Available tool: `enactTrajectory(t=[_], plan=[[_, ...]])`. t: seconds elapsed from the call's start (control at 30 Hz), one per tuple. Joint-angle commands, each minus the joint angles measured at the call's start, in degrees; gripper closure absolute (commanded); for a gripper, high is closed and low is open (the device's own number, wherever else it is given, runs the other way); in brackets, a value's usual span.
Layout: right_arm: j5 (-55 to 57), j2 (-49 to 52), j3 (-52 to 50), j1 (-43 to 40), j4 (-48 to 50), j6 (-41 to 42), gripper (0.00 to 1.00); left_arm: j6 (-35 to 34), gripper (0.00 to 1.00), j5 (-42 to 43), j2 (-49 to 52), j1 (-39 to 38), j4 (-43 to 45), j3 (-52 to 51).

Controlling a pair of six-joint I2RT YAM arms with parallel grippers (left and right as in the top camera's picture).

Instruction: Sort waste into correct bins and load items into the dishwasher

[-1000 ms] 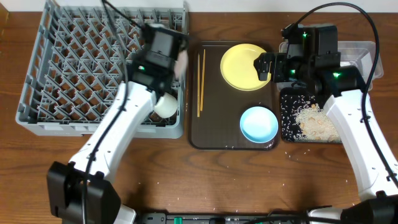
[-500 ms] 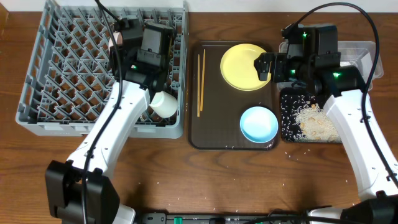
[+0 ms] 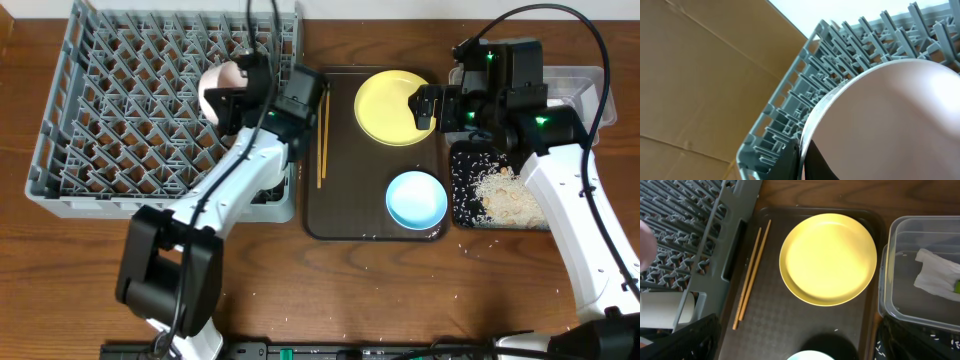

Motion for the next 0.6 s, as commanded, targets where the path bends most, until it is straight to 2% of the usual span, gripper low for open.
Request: enactTrajectory(t=[0.0, 0.33, 0.57], plan=[[0.2, 0.2, 0.5, 0.0, -0.1, -0.8, 0.01, -1.2, 0.93, -5.3, 2.6, -0.5, 0.2, -0.6], [0.2, 0.2, 0.5, 0.0, 0.0, -0.8, 0.01, -1.2, 0.93, -6.8, 6.5, -0.7, 0.1, -0.6], [0.2, 0.2, 0.5, 0.0, -0.1, -0.8, 0.01, -1.2, 0.92, -6.3, 6.5, -4.0, 0.0, -0.6]])
